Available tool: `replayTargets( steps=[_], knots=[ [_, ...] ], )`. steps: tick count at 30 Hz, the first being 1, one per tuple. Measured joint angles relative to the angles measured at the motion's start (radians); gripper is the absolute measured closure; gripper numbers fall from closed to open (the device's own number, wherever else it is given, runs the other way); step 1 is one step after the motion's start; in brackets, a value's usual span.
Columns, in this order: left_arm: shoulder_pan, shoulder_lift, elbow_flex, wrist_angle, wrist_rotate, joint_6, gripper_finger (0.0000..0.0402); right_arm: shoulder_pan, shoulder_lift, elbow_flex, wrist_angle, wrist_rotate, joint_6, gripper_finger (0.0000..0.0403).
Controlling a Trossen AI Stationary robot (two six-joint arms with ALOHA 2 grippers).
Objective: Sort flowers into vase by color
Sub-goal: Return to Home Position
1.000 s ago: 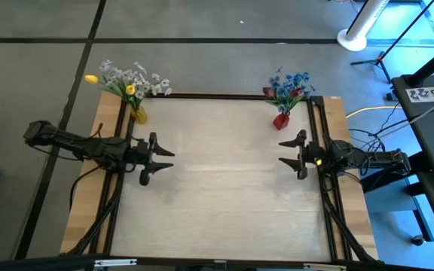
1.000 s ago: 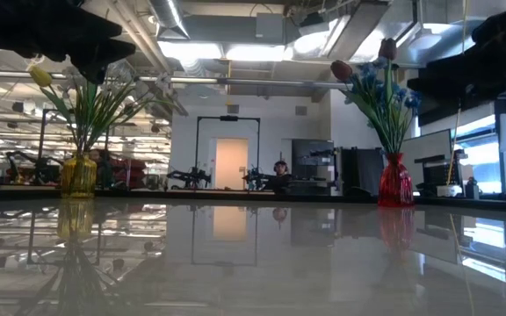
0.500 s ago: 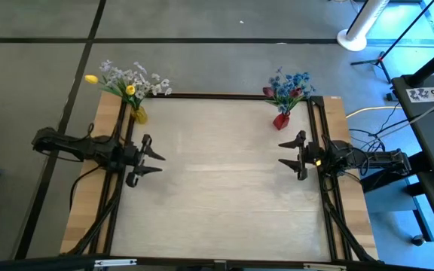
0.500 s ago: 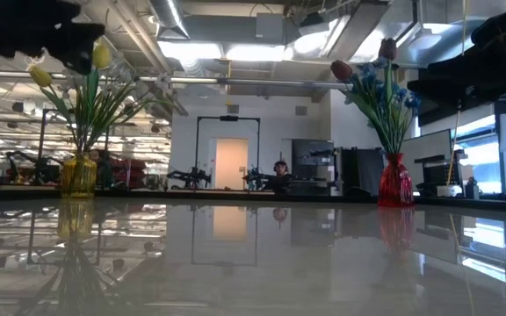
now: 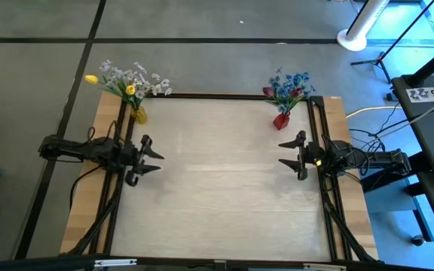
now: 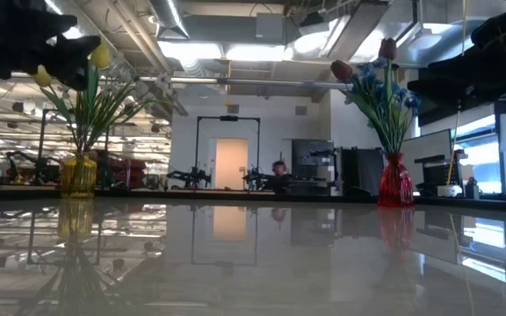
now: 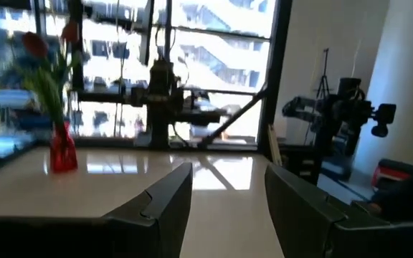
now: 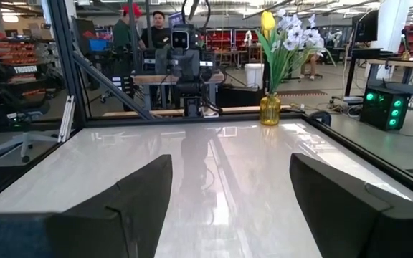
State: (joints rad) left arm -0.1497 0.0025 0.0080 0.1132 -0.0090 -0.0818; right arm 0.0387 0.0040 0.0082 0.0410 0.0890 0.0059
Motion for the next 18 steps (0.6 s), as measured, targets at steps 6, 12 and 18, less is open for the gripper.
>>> replayTargets(
  steps=[6,12,18],
  knots=[
    [0.000,0.000,-0.001,-0.014,-0.005,-0.019,0.0230,0.000,0.000,0.000,0.000,-0.002,0.000,0.0123],
    [0.001,0.000,-0.001,-0.066,-0.033,-0.031,0.0230,0.000,0.000,0.000,0.004,-0.002,0.000,0.0123],
    [0.001,0.000,-0.001,-0.034,-0.033,-0.114,0.0230,0.000,0.000,0.000,0.007,-0.002,0.000,0.0123]
  ],
)
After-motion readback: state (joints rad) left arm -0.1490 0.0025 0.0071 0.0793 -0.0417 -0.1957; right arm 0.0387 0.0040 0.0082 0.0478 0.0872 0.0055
